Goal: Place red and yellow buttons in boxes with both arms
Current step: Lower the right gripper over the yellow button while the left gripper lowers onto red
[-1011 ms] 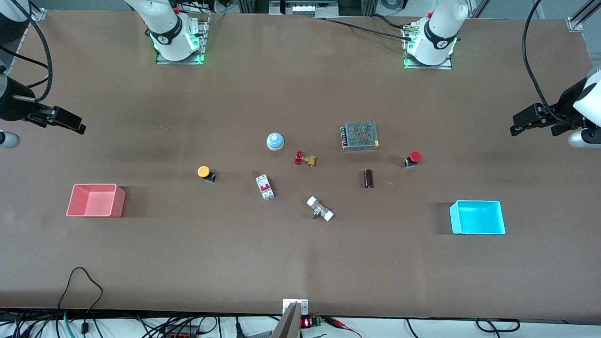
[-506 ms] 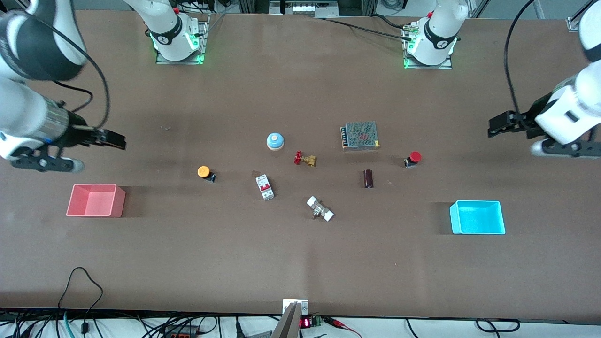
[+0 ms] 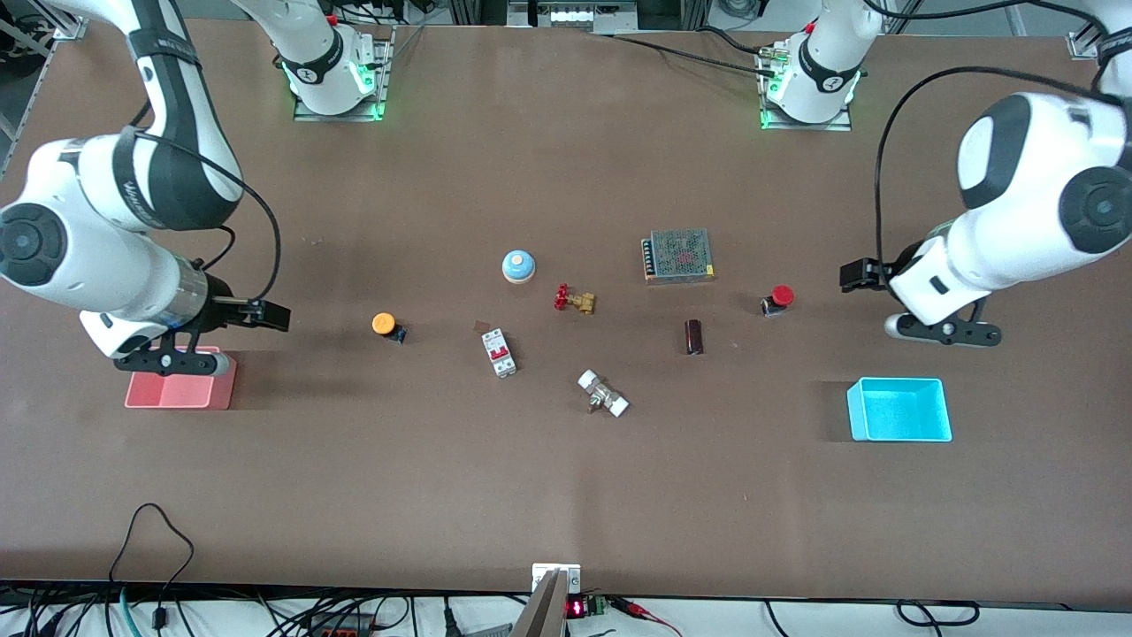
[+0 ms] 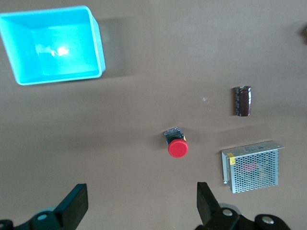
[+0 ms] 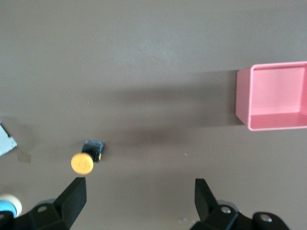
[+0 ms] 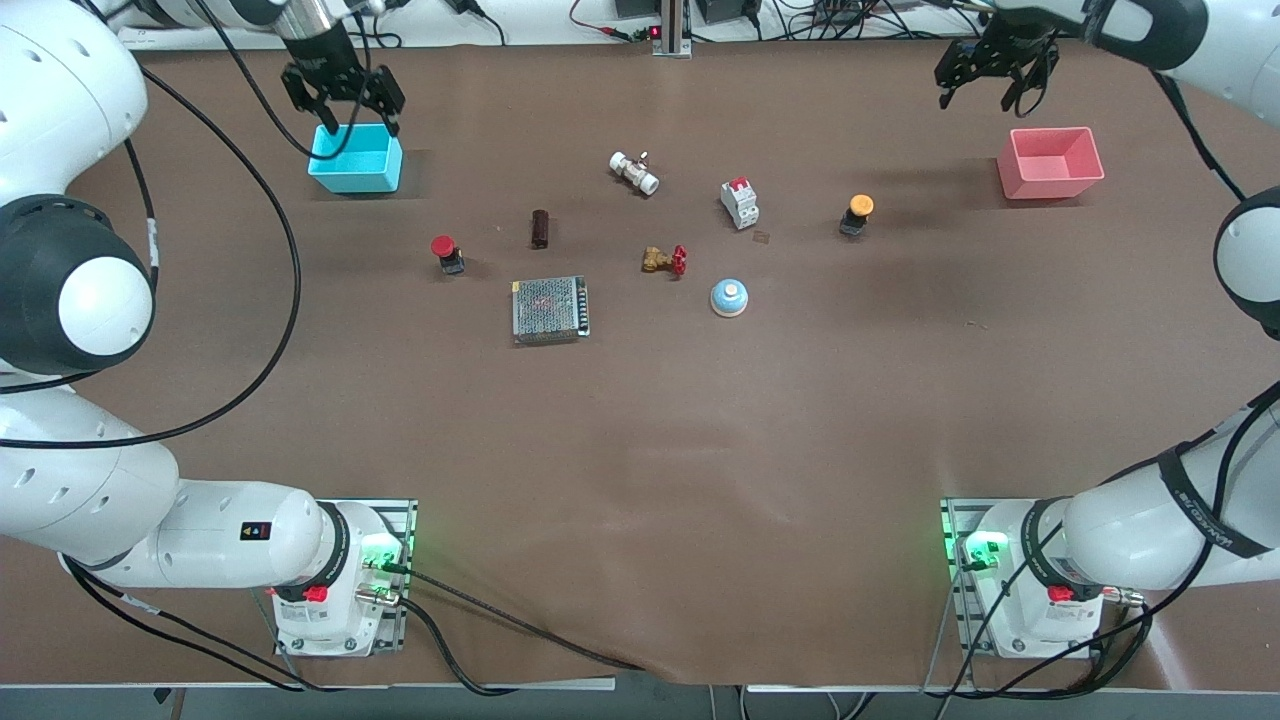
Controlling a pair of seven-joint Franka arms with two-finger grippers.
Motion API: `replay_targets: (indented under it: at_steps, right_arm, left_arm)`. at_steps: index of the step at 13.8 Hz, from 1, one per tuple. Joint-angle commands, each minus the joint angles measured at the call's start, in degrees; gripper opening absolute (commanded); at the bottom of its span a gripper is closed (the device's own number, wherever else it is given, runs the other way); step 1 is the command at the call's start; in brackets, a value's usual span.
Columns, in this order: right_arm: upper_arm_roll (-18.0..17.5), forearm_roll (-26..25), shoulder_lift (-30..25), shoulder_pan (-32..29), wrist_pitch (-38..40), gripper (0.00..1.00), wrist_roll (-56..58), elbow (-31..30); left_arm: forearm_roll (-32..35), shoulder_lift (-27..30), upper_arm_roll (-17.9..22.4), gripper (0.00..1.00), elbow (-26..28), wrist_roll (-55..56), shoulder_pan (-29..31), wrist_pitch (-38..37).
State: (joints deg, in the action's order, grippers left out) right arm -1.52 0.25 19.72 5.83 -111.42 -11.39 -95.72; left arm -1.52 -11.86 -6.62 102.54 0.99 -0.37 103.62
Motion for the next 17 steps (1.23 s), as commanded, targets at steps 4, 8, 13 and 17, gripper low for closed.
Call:
replay_targets:
  at_steps: [4,8,13,17]
  right_arm:
    - [0.12,-0.07,2.25,7.08,-7.57,1.0,-6.28,-3.94]
    - [-2.34,-2.6,0.23,7.44,-18.63,1.0,-6.36,-14.39]
    - [-3.31,-5.52,0.14,7.52,-25.6,1.0,-8.82,-19.51]
    - [-3.4,-6.13,1.19,7.79,-29.81,1.0,-8.82,-21.61]
  left_arm:
    - [-0.94,1.84,0.11,1.0,12.92,9.26,-2.52,13.49]
    - [-0.94,-2.28,0.03,1.0,15.68,20.71,-3.49,20.74]
    - [-4.97,-5.88,0.03,1.0,16.91,21.77,-3.58,23.64]
    - [-5.25,-7.82,0.03,1.0,17.79,21.6,-4.11,25.32]
